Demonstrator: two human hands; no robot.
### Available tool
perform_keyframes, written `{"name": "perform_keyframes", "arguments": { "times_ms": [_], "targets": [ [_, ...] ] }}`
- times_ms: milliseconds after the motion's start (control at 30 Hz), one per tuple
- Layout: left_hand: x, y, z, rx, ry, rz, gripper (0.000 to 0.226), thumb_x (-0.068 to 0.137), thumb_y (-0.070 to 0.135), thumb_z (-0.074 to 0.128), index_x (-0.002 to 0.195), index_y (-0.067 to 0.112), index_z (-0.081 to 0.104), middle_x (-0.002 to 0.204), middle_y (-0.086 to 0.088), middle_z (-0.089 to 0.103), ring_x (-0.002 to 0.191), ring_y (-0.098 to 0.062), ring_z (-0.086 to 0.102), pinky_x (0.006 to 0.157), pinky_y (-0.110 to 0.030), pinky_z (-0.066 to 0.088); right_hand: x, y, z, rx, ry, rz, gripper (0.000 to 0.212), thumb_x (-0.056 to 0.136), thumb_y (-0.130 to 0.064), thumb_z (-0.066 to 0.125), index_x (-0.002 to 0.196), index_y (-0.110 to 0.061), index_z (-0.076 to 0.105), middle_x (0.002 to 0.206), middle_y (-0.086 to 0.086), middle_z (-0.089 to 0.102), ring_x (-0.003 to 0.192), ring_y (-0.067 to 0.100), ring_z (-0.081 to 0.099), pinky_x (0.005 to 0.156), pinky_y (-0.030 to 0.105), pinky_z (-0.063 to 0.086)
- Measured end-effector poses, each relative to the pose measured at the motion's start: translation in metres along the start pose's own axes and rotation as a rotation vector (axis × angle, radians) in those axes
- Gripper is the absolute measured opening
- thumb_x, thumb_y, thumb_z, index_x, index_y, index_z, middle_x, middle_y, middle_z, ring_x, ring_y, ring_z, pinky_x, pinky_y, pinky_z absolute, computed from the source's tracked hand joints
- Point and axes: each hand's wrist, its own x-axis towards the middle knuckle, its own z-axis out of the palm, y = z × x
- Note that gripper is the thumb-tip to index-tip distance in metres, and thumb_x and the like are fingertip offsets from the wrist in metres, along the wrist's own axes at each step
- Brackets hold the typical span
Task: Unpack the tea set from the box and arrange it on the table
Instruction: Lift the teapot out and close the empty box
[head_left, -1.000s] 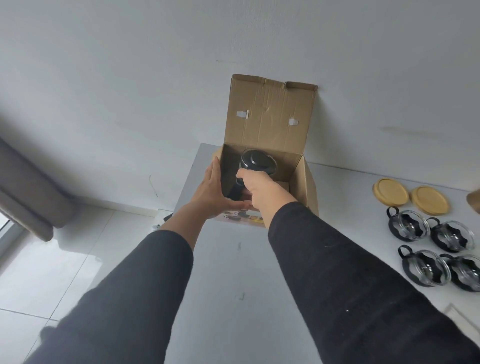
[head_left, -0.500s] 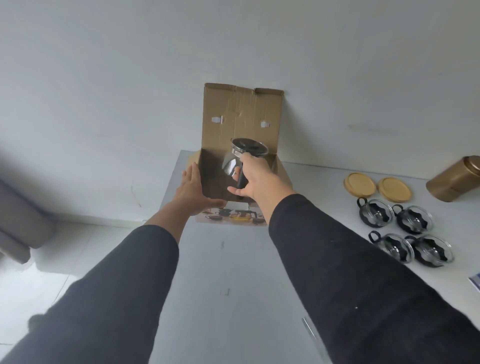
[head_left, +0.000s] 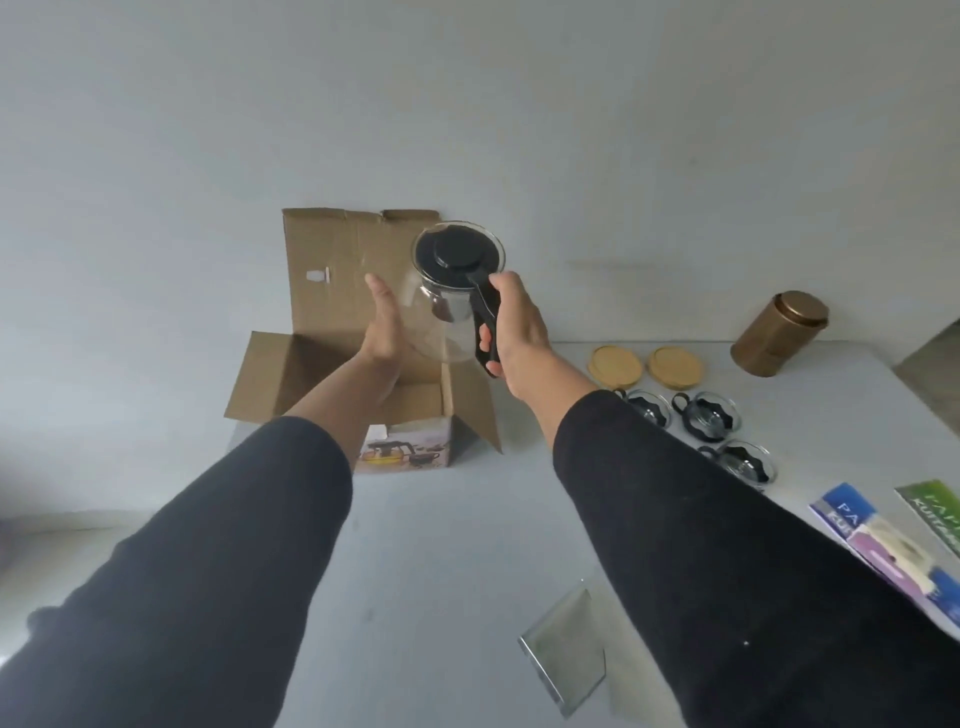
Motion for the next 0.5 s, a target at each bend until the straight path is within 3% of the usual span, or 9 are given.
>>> {"name": "perform_keyframes", "arguments": {
  "times_ms": [67,233,300,367,433,500],
  "targets": [
    [0.0,0.0,0.027,-0.08,-0.075,-0.008,0.102,0.076,0.081,-0.006,0.15,0.02,0.027,0.154,-0.006,0.031,0.144,-0.022,0.023,0.119,-0.04,0.012,0.012,0.012,-0.023,-0.064,0.126,-0.053,0.048,0.08,-0.058,0.025,0.08,-0.018,0.052,0.084,0.006,0.051,0.078,0.024,0.046,0.068,0.032,0.038],
    [-0.003,-0.019,0.103,-0.168,-0.075,-0.15,0.081,0.092,0.062,-0.006,0.151,0.013,0.02,0.156,0.0,0.021,0.145,-0.017,0.016,0.12,-0.037,0.008,0.041,0.052,-0.083,-0.217,0.234,-0.018,0.069,0.094,-0.059,0.011,0.097,-0.011,0.06,0.096,0.015,0.06,0.093,0.028,0.055,0.092,0.041,0.044],
    [0.002,-0.035,0.126,-0.149,-0.079,-0.205,0.088,0.089,0.068,-0.007,0.143,0.015,0.04,0.148,-0.002,0.039,0.142,-0.019,0.027,0.118,-0.037,0.014,0.052,0.068,-0.101,-0.267,0.23,0.02,0.074,0.098,-0.054,0.01,0.105,-0.003,0.063,0.11,0.02,0.064,0.106,0.033,0.059,0.098,0.042,0.045],
    [0.001,-0.043,0.143,-0.151,-0.101,-0.25,0.089,0.089,0.066,-0.01,0.133,0.017,0.051,0.14,-0.002,0.049,0.138,-0.018,0.032,0.115,-0.035,0.016,0.061,0.083,-0.115,-0.269,0.224,0.04,0.075,0.099,-0.051,0.01,0.117,0.001,0.06,0.108,0.017,0.063,0.109,0.033,0.058,0.098,0.042,0.045],
    [0.001,-0.051,0.157,-0.178,-0.104,-0.301,0.083,0.091,0.065,-0.009,0.148,0.018,0.031,0.156,0.0,0.026,0.146,-0.018,0.015,0.118,-0.035,0.007,0.07,0.095,-0.125,-0.263,0.219,0.047,0.073,0.1,-0.049,0.011,0.118,0.004,0.058,0.104,0.015,0.06,0.106,0.031,0.057,0.097,0.041,0.044],
    [0.0,-0.058,0.168,-0.191,-0.094,-0.336,0.08,0.091,0.066,-0.006,0.152,0.02,0.014,0.16,0.003,0.01,0.148,-0.016,0.004,0.119,-0.035,0.001,0.079,0.106,-0.133,-0.258,0.222,0.036,0.069,0.101,-0.045,0.012,0.119,0.004,0.057,0.118,0.02,0.06,0.113,0.033,0.054,0.099,0.04,0.041]
  ]
}}
